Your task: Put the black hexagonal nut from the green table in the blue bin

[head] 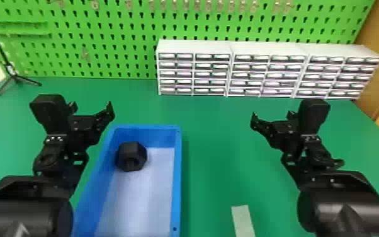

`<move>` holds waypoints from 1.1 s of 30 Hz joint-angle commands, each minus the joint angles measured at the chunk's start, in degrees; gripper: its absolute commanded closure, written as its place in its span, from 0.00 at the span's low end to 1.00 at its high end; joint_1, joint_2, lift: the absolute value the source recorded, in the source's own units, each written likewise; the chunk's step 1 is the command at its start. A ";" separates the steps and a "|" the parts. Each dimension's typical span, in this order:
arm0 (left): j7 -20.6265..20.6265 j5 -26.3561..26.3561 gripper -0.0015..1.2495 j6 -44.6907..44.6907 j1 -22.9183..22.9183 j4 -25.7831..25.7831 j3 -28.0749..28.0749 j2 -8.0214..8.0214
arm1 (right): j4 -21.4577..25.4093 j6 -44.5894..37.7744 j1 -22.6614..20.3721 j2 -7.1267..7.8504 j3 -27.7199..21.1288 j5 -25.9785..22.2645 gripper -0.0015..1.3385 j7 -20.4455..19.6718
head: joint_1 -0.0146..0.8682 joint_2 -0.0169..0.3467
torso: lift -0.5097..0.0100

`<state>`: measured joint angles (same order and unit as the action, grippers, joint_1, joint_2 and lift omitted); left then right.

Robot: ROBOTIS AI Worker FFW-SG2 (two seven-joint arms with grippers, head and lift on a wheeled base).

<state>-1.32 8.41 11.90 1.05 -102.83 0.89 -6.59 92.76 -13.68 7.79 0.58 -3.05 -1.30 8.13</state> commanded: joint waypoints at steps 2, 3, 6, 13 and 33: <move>0.00 -0.15 0.24 0.06 0.00 0.00 -0.10 0.00 | 0.14 -0.12 -0.41 0.04 0.15 0.24 0.09 -0.05 | 0.79 0.12 | 0.80; 0.00 -0.15 0.25 0.06 0.00 0.00 -0.10 0.00 | 0.14 -0.12 -0.49 -0.05 0.15 0.24 0.09 -0.05 | 0.79 0.12 | 0.80; 0.00 -0.15 0.25 0.06 -0.09 0.00 -0.01 0.00 | 0.14 -0.12 -0.49 -0.05 0.15 0.24 0.09 -0.05 | 0.79 0.12 | 0.80; 0.00 -0.15 0.25 0.15 -0.18 0.00 -0.01 0.00 | 0.23 -0.21 -0.49 0.04 0.07 0.24 0.09 -0.05 | 0.79 0.12 | 0.80; 0.00 -0.85 0.24 0.15 -0.26 0.44 0.08 0.17 | 0.23 4.71 -1.28 -0.23 -0.46 0.24 0.09 -0.22 | 0.79 0.12 | 0.80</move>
<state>-1.32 7.61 12.04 0.78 -102.41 0.97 -6.46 92.99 -9.58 6.67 0.38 -3.24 -1.05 7.90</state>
